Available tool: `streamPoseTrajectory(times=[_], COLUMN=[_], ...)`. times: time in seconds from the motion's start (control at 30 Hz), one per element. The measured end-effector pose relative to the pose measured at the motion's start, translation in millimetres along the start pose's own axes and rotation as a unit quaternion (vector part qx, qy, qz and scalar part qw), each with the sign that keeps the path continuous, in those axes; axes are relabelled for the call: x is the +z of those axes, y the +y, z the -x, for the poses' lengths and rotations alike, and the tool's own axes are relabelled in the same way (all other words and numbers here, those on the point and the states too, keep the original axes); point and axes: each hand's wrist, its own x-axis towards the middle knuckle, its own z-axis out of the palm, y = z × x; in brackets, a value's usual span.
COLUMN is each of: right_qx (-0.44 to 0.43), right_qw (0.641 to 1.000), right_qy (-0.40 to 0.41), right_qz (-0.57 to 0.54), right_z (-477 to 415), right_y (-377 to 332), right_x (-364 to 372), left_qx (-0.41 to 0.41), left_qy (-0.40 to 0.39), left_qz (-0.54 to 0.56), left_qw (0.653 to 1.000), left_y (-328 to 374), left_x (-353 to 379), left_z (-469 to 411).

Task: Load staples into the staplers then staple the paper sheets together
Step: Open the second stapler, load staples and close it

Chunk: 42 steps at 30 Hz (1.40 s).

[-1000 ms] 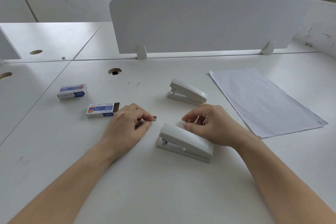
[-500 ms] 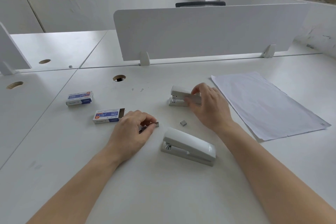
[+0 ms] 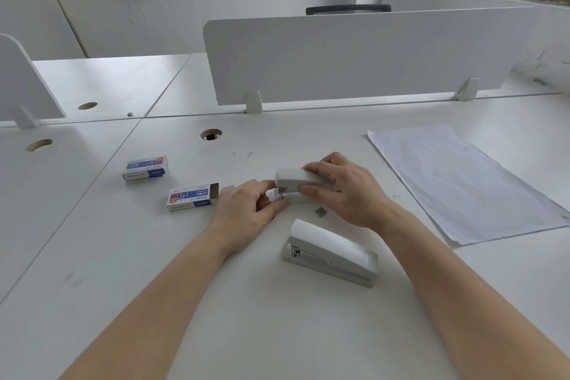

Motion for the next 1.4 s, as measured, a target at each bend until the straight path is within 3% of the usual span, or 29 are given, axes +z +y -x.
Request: streamPoseTrajectory(times=[0.1,0.23,0.4,0.6,0.67,0.77,0.97,1.1,1.3,1.4], right_qx=[-0.002,0.047,0.035,-0.001,0.024,0.127,0.255,0.311,0.291,0.266], right_qw=[0.999,0.977,0.987,0.980,0.977,0.964,0.951,0.950,0.952,0.960], right_qy=[0.008,0.061,0.108,0.164,0.170,0.181,0.083,0.009,-0.031,-0.009], right_qz=[-0.031,-0.201,-0.115,-0.110,-0.125,-0.145,-0.155,-0.034,0.084,0.085], right_z=[1,2,9,12,11,15,23,22,24,24], right_y=[2,2,4,8,6,16,32,28,20,19], right_x=[2,2,5,-11,-18,-30,-37,-36,-41,-39], left_qx=[-0.019,-0.030,-0.036,-0.039,-0.039,-0.037,-0.040,-0.047,-0.055,-0.112], left_qy=[0.008,0.010,0.007,-0.001,-0.001,0.005,0.022,0.029,0.008,0.010], left_qz=[0.010,0.025,0.027,0.020,0.015,0.022,0.033,0.032,0.029,0.174], left_qw=[1.000,0.999,0.999,0.999,0.999,0.999,0.998,0.998,0.998,0.978], left_y=[-4,-7,-9,-7,-6,-4,-7,-10,-10,-6], left_x=[3,4,3,1,1,0,0,-1,-3,-8], left_z=[-5,-7,-7,-6,-5,-5,-3,-3,-2,-2])
